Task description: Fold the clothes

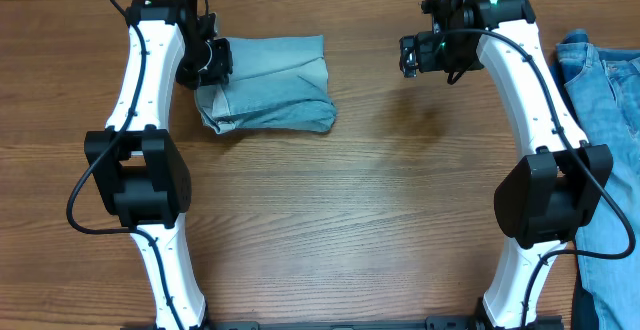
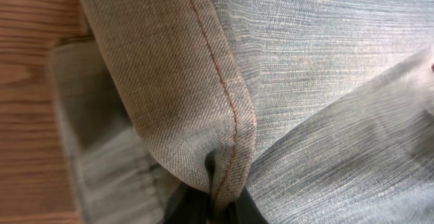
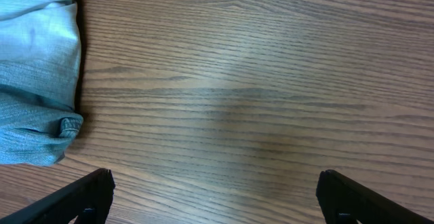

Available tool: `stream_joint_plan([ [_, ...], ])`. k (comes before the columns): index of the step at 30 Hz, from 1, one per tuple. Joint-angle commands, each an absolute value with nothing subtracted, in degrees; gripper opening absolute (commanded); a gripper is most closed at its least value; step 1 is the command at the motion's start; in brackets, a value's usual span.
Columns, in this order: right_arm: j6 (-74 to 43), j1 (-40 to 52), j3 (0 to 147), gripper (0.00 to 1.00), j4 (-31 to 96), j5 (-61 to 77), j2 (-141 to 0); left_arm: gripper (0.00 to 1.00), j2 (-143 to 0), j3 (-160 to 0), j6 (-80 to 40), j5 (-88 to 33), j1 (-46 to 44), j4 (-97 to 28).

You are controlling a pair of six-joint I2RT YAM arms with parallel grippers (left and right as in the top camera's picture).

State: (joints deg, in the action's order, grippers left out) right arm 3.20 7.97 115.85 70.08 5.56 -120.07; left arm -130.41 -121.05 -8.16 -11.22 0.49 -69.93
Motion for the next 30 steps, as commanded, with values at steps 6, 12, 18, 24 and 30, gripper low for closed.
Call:
stream_joint_plan([
  [6,2.94,8.08,115.77,1.0,69.95,5.63,-119.7,0.14,-129.97,-121.86,-7.73,1.96,1.1,-73.91],
  [12,2.96,8.08,115.85,0.96,68.73,13.96,-119.68,0.51,-129.38,-127.15,-9.28,5.89,0.84,-76.71],
  [18,3.97,11.86,115.81,0.04,67.79,23.07,-119.7,0.11,-129.45,-134.74,-11.84,6.83,-3.99,-83.88],
  [24,12.47,21.71,114.48,0.04,62.61,21.87,-119.7,0.04,-129.64,-124.07,-11.57,-0.12,-8.4,-83.0],
  [30,12.21,27.42,103.83,0.04,47.9,22.17,-119.7,0.04,-129.64,-117.08,-10.72,-0.45,-7.94,-80.34],
])
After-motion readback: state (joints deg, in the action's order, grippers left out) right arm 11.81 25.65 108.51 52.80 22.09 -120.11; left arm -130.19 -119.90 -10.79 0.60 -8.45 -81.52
